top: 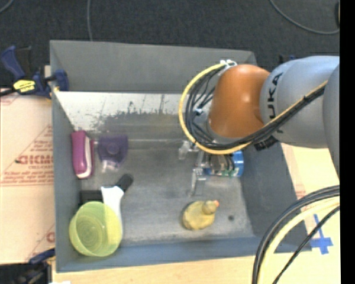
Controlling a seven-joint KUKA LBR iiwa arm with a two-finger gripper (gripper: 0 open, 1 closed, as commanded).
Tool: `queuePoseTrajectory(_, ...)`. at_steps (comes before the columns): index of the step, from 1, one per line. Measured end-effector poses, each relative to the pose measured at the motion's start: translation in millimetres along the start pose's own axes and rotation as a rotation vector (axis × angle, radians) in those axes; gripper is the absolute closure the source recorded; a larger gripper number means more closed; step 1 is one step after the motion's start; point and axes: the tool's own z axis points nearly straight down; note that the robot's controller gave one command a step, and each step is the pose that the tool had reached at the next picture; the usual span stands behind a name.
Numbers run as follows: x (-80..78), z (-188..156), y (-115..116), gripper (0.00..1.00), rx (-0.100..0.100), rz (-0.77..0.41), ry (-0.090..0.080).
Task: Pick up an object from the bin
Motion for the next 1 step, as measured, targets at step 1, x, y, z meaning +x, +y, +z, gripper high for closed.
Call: queuePoseTrajectory(1, 0.1, 0.3, 0.0, 0.0, 0.0, 0.0, 0.0)
